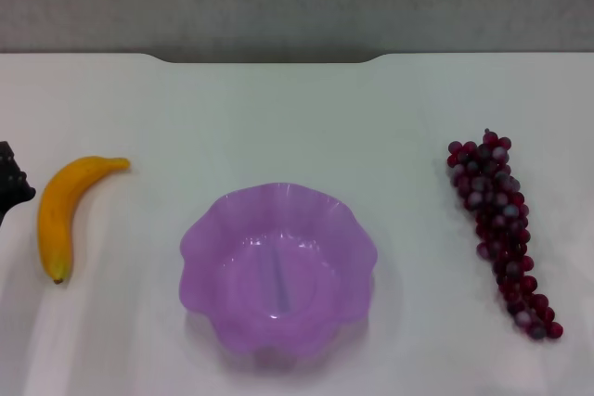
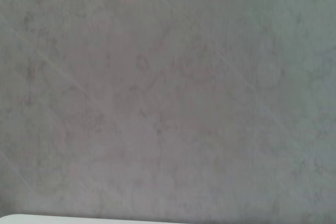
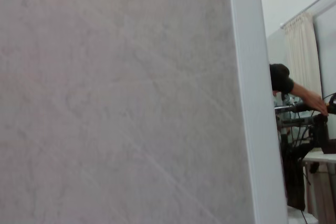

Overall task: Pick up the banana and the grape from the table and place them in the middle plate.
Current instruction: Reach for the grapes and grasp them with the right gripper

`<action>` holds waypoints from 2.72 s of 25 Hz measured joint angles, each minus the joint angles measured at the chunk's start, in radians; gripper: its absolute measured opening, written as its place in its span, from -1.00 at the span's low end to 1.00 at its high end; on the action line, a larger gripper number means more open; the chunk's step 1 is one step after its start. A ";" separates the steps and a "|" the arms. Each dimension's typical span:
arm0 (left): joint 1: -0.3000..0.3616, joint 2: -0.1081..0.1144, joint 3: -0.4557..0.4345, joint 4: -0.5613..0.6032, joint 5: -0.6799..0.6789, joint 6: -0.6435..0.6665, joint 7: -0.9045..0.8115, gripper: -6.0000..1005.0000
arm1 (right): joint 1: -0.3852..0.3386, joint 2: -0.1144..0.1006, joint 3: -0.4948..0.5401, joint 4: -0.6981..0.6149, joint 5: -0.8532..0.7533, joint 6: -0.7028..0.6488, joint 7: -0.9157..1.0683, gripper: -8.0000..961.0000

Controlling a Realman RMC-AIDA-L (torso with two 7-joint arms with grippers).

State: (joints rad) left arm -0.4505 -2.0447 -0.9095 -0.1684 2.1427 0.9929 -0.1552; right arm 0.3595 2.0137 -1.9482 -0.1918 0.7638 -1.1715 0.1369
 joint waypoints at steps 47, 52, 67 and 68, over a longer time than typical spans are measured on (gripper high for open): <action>0.015 -0.001 0.079 -0.035 -0.010 0.009 0.063 0.06 | 0.048 -0.003 -0.079 -0.034 0.026 0.086 -0.061 -0.02; 0.015 0.000 0.080 -0.034 -0.010 0.005 0.067 0.49 | 0.056 -0.003 -0.088 -0.034 0.016 0.132 -0.063 0.42; 0.009 0.000 0.086 -0.032 -0.003 0.001 0.068 0.74 | 0.138 -0.010 -0.181 -0.032 -0.053 0.423 -0.064 0.86; 0.008 0.000 0.086 -0.032 -0.002 0.001 0.068 0.74 | 0.141 -0.010 -0.181 -0.032 -0.064 0.432 -0.065 0.86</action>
State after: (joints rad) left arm -0.4424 -2.0447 -0.8233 -0.2004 2.1405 0.9936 -0.0874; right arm 0.5004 2.0037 -2.1289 -0.2238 0.6997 -0.7398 0.0724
